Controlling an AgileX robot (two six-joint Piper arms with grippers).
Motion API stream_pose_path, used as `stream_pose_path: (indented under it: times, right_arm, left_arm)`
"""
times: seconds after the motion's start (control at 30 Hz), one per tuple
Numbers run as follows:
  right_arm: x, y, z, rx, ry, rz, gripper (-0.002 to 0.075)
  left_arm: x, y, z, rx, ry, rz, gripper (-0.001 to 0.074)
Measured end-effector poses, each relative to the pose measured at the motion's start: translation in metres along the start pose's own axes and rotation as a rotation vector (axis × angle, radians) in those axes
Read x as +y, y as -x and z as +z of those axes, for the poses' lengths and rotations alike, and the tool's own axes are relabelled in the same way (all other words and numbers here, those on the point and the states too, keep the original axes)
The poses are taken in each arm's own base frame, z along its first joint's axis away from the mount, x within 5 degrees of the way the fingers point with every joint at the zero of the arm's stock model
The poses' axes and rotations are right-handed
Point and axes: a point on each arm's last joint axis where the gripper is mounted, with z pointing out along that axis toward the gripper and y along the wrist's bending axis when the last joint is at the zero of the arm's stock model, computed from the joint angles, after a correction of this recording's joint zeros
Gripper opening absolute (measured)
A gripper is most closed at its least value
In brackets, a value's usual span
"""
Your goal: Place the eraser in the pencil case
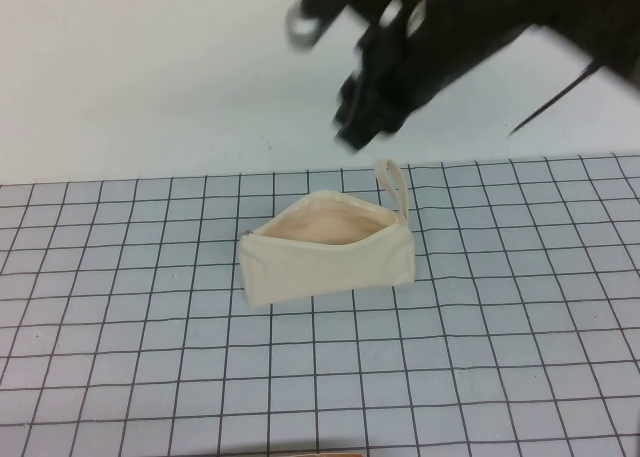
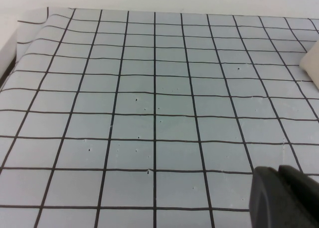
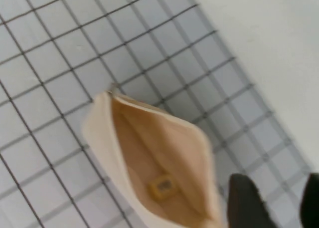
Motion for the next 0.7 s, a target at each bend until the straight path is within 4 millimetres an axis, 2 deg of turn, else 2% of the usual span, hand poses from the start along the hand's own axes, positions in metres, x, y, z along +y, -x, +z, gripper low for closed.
stream_pose_path:
  times: [0.1,0.2,0.23,0.4,0.5,0.57,0.7]
  right_arm:
    - [-0.008,0.009,-0.053,-0.001,-0.088,-0.051,0.0158]
    - [-0.011,0.01,-0.111,0.003,-0.177,-0.063,0.0048]
    - [-0.011,0.009,-0.122,0.002,-0.189,-0.055,0.0034]
    - [-0.001,0.001,-0.219,-0.118,-0.273,-0.044,0.0004]
    - [0.011,-0.021,-0.269,-0.156,-0.323,-0.047,0.0]
    - [0.018,-0.041,-0.289,-0.141,-0.359,-0.036,0.0]
    - [0.042,-0.095,-0.307,-0.118,-0.381,0.015,-0.0001]
  left_arm:
    - [0.0,0.0,0.0,0.0,0.0,0.0,-0.0001]
    - [0.0,0.0,0.0,0.0,0.0,0.0,-0.0001]
    - [0.0,0.0,0.0,0.0,0.0,0.0,-0.0001]
    - [0.0,0.0,0.0,0.0,0.0,0.0,-0.0001]
    - [0.0,0.0,0.0,0.0,0.0,0.0,-0.0001]
    - [0.0,0.0,0.0,0.0,0.0,0.0,-0.0001]
    - [0.0,0.0,0.0,0.0,0.0,0.0,-0.0001]
